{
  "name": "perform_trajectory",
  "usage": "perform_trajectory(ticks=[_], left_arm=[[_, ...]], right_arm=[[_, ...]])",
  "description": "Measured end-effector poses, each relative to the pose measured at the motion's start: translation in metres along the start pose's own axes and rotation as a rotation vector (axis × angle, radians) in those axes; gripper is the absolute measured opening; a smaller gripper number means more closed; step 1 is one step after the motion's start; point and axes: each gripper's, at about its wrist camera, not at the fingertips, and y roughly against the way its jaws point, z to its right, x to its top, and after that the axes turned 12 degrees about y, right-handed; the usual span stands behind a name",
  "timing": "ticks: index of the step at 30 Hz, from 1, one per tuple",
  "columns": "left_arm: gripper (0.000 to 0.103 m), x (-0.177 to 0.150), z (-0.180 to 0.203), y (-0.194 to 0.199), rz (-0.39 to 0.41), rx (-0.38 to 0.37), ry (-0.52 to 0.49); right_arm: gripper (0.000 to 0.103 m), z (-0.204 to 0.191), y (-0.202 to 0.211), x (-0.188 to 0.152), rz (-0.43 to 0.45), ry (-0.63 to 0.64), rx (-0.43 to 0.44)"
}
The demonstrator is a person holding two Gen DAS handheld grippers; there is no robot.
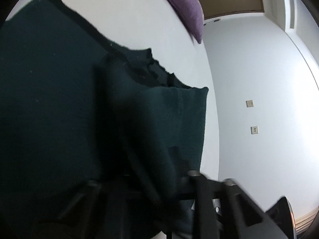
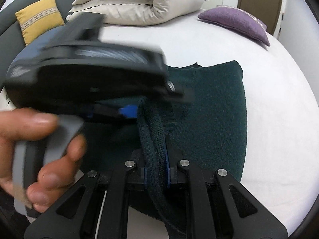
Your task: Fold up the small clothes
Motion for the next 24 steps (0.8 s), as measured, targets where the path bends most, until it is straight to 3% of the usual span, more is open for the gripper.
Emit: perform_trajectory(ticks=[3,5,8,9,10,15,19,24], left_arm=[[0.014,-0.002,0.000,0.005,0.004,-0.010,-0.012],[0.014,0.000,-0.002,0.016,0.002,-0.023,-0.012],[0.014,0.005,-0.007,0.033,-0.010,-0.028,-0.019],[0.014,0.008,-0.009,0.042,-0.007,-0.023,-0.026],[0.013,0.011,-0.009,0.046,-0.001,-0.018,-0.033],[0.013,0.031,-0.016,0.086,0.015,0.034,-0.073],[0.013,0.051,-0.027,0.108,0.032,0.076,-0.072],[0.013,0.069,-0.044,0.122,0.041,0.071,-0.041]], right_arm=[[0.018,-0.005,0.014,-0.007,0.000,0.009,0.050],[0.021,0.000,0.034,-0.014,0.035,-0.021,0.142],[0.034,0.020,0.074,-0.031,0.156,-0.099,0.299],[0.052,0.031,0.088,-0.038,0.213,-0.136,0.319],[0.063,0.039,0.094,-0.041,0.245,-0.158,0.316],[0.063,0.075,0.079,-0.050,0.249,-0.314,0.290],[0.062,0.062,0.038,-0.038,0.179,-0.248,0.218],[0.062,0.029,0.002,-0.031,0.133,-0.171,0.213]])
